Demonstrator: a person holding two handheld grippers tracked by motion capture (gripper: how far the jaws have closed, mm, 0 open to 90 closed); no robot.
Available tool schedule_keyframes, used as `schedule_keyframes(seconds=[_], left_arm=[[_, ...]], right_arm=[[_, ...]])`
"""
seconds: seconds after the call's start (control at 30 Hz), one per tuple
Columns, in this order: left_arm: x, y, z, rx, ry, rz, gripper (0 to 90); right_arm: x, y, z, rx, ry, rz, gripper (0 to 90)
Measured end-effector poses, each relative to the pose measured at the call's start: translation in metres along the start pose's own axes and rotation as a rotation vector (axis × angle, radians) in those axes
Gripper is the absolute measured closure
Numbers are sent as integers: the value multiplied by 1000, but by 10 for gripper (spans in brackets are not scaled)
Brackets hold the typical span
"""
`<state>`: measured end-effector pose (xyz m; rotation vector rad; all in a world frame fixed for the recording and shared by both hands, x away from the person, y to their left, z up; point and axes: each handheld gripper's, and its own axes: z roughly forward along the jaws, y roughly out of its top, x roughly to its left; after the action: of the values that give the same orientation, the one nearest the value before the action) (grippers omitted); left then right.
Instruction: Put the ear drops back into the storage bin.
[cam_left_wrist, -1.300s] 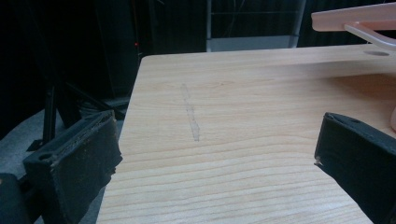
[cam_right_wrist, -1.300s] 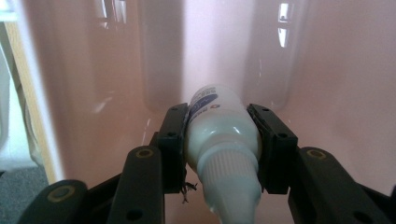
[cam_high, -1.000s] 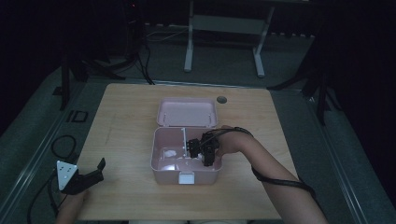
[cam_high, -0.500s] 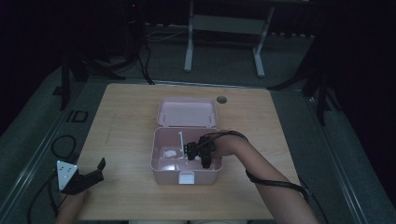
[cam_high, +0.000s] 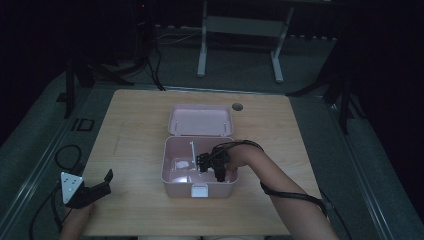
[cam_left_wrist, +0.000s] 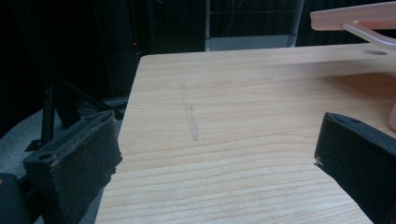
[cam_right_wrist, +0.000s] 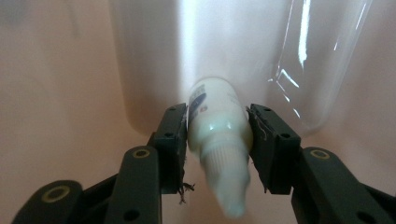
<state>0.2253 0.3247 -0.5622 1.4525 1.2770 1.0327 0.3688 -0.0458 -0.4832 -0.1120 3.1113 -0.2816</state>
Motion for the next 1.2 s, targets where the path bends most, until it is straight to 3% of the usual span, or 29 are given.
schedule_keyframes(seconds=[0.77,1.2], left_arm=[[0,0,0,-1,-1,-3,3],[0,0,0,2,1,-2,4]], right_arm=[[4,-12,-49,-70,-29,16,550],[5,-44,-88,-132,-65,63,506]])
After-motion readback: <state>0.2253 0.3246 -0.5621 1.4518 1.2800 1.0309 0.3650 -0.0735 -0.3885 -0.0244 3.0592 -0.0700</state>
